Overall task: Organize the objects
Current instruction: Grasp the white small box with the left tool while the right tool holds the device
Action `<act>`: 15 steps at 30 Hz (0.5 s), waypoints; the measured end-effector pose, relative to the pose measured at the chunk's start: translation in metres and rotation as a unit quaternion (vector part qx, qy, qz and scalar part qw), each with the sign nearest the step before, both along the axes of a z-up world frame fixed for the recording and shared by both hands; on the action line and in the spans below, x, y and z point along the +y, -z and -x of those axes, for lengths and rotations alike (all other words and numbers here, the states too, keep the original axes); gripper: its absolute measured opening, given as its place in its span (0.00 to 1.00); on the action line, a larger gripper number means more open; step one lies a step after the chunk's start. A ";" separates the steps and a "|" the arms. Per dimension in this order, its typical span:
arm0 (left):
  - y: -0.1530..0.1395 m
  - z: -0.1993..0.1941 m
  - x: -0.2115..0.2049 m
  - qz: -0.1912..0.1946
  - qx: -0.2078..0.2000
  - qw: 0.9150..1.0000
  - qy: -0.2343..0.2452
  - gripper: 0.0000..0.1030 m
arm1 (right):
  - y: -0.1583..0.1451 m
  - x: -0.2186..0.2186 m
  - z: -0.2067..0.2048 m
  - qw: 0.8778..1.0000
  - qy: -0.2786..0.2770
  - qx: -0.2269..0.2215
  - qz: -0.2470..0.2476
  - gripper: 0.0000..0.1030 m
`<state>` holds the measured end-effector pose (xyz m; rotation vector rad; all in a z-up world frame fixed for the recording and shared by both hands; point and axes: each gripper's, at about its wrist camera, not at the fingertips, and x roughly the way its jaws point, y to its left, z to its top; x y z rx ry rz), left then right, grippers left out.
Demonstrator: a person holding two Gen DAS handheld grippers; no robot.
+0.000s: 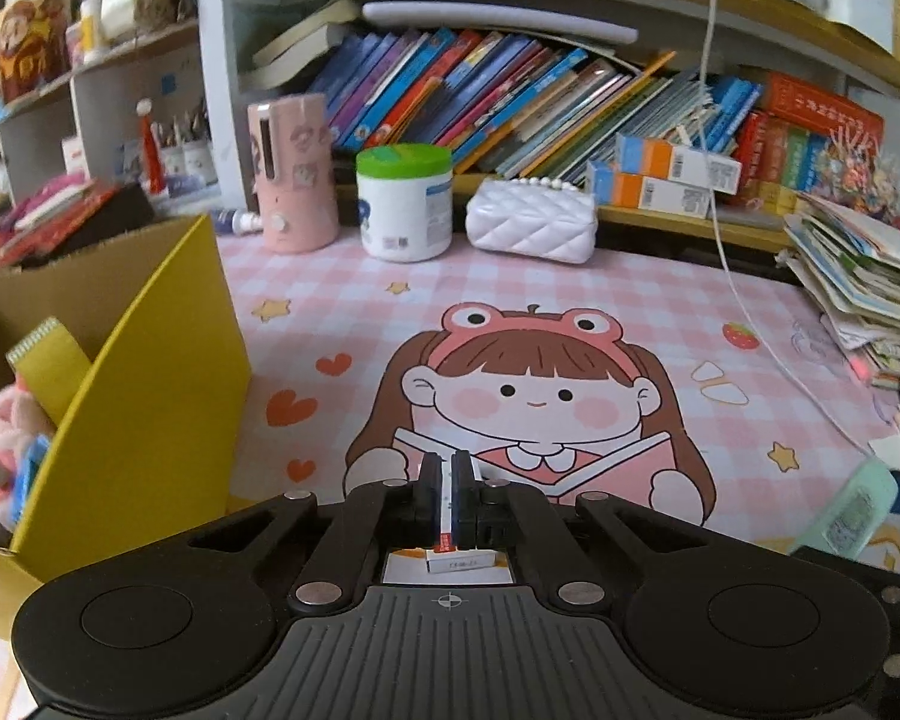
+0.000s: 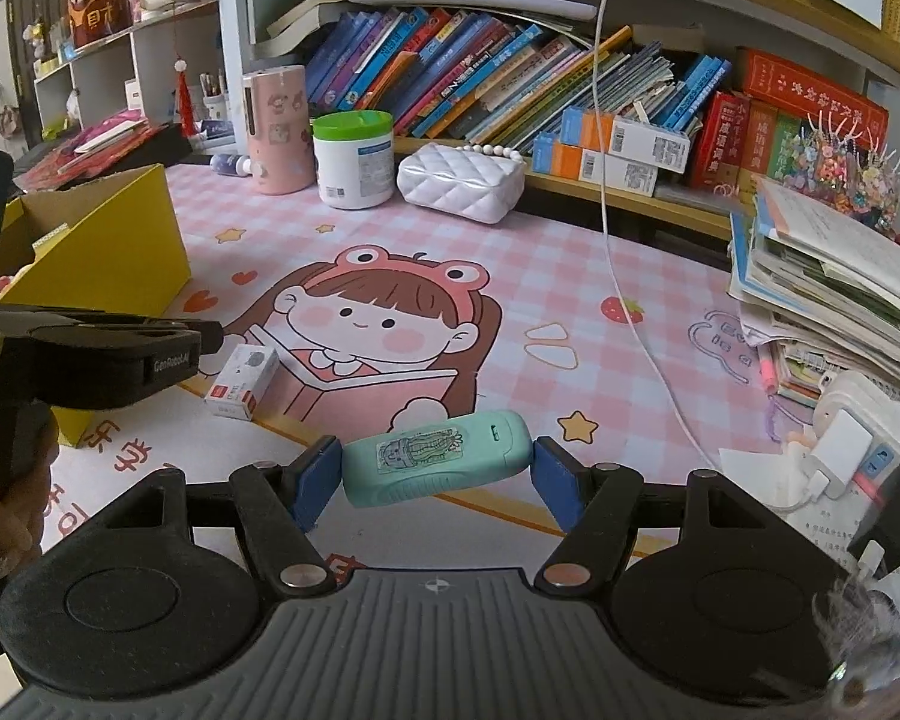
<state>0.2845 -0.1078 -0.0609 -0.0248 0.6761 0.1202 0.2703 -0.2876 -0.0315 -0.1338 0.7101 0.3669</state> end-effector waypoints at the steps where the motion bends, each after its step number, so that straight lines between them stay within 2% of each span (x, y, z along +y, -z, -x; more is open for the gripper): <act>1: 0.000 0.002 0.000 -0.001 -0.003 1.000 0.001 0.02 | -0.001 0.000 0.001 1.000 -0.002 -0.001 -0.001 0.65; 5: 0.001 0.005 0.001 0.001 -0.003 1.000 -0.004 0.09 | -0.002 0.002 0.003 1.000 -0.006 -0.005 -0.002 0.65; 6: 0.002 0.005 0.002 0.001 0.000 1.000 -0.005 0.22 | -0.003 0.003 0.004 1.000 -0.007 -0.006 -0.002 0.65; 7: 0.003 0.006 0.002 0.002 0.003 1.000 -0.006 0.31 | -0.004 0.002 0.004 1.000 -0.008 -0.008 -0.002 0.65; 9: 0.004 0.010 0.002 0.003 -0.004 1.000 -0.011 0.58 | -0.004 0.002 0.006 1.000 -0.008 -0.009 -0.003 0.65; 11: 0.005 0.012 0.000 0.000 -0.016 1.000 -0.014 0.61 | -0.004 0.001 0.006 1.000 -0.009 -0.007 -0.002 0.65; 15: 0.012 0.002 -0.003 0.000 -0.002 1.000 -0.007 0.61 | 0.000 0.000 0.005 1.000 -0.010 0.002 0.001 0.65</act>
